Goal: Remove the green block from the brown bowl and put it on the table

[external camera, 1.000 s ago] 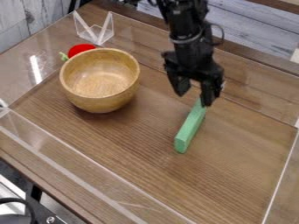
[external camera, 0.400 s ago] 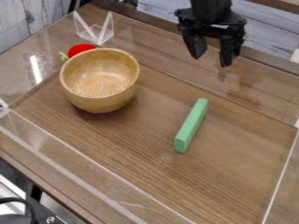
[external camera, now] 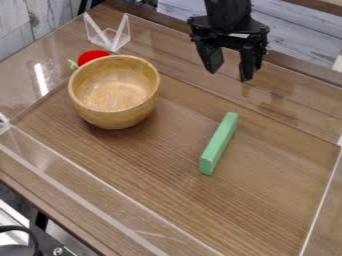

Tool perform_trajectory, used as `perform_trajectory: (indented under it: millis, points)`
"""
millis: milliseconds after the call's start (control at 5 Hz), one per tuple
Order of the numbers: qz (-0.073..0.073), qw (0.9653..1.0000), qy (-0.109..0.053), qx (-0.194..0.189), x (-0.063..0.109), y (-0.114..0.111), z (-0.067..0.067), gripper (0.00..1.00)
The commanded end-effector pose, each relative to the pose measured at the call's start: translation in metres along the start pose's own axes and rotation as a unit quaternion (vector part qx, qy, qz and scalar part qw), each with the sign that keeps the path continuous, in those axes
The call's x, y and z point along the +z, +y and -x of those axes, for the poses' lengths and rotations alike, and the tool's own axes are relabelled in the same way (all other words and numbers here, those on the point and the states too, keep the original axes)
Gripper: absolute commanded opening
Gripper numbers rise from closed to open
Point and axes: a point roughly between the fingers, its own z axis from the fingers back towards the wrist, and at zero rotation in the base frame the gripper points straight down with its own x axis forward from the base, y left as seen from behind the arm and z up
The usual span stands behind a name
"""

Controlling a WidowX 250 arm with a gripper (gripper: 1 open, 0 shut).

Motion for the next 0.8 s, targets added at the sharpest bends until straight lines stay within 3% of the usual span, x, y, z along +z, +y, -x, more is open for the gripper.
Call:
perform_trajectory:
  millis: [0,200,600]
  points:
    - [-0.004,0.9995,-0.02,-0.025,0.0,0.004,-0.01,1.0]
    - [-0.004,0.9987,-0.015,-0.048,-0.019,0.01,-0.015,1.0]
    - [-0.006,0.9985,-0.002,-0.055,-0.044,0.028,-0.033,1.0]
